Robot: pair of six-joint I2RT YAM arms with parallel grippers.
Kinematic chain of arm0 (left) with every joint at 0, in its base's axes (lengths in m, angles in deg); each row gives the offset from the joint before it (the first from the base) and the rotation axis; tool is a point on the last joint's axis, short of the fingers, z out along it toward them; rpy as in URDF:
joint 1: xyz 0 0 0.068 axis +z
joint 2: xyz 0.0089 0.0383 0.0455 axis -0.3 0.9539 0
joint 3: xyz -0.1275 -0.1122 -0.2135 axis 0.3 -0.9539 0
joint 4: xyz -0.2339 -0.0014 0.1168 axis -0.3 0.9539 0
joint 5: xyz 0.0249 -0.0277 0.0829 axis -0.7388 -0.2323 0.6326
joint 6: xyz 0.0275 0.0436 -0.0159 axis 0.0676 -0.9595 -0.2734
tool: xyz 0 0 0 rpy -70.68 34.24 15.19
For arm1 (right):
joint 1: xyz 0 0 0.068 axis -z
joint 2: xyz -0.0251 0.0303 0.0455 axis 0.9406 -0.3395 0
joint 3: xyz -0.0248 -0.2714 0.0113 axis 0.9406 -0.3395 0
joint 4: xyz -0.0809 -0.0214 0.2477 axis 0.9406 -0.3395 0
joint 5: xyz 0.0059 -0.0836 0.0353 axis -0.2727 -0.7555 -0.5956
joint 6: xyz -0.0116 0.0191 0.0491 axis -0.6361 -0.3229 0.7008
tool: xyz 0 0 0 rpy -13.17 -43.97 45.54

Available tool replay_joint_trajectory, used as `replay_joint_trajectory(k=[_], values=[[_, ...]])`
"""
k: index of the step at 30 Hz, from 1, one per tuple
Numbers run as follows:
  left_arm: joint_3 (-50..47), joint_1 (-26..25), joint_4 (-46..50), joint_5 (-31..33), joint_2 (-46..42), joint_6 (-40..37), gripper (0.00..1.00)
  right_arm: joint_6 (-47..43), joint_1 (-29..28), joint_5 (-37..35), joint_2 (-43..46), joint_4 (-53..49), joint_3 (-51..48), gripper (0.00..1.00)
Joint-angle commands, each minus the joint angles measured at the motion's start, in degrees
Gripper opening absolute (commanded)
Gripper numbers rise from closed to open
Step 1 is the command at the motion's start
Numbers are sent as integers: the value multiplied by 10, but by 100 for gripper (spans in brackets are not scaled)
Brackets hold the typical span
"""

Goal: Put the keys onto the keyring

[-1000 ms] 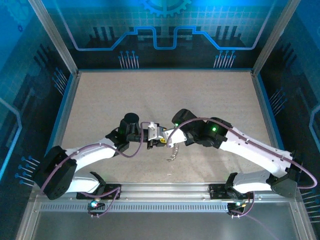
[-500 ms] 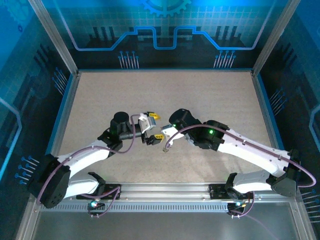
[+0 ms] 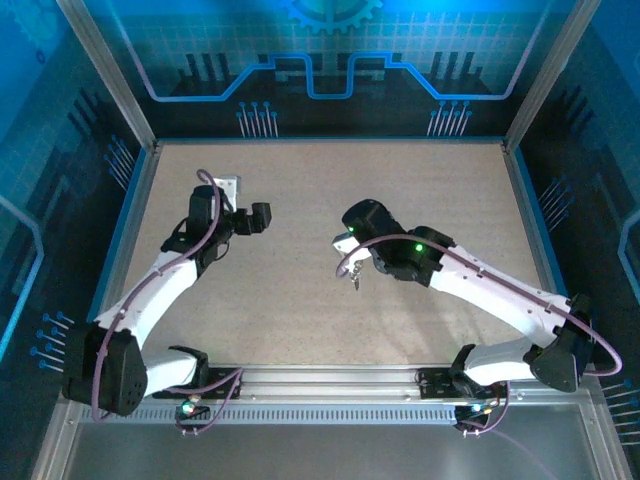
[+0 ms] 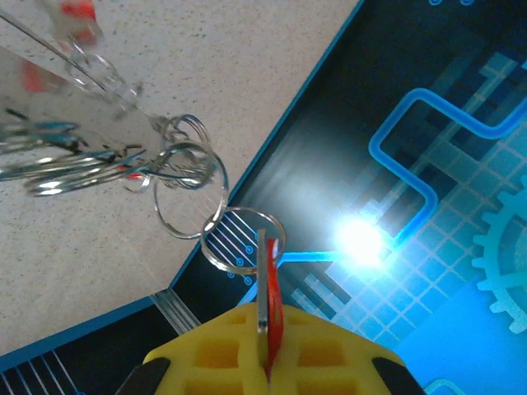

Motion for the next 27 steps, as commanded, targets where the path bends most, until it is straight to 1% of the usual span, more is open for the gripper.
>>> replay_joint_trajectory(k=[1, 5, 9, 12, 15, 19, 24, 27], values=[[2, 3, 41, 15, 10, 58, 99, 11, 1, -5, -4, 12, 43, 0], [-6, 15, 29, 11, 12, 67, 99, 76, 2, 19, -40, -49, 77, 0], [-9, 19, 33, 46, 1, 48, 99, 128, -2, 48, -82, -40, 83, 0], [-15, 28, 29, 55, -6, 43, 99, 170, -5, 73, -122, -42, 106, 0], [-17, 28, 33, 73, -8, 17, 99, 195, -15, 96, -158, -56, 140, 0], [-24, 29, 35, 95, -11, 19, 99, 214, -26, 127, -192, -44, 162, 0], [-25, 29, 35, 109, -1, 18, 99, 247, -23, 186, -206, -20, 153, 0], [-34, 29, 29, 110, -1, 16, 99, 250, -19, 192, -206, -4, 115, 0]])
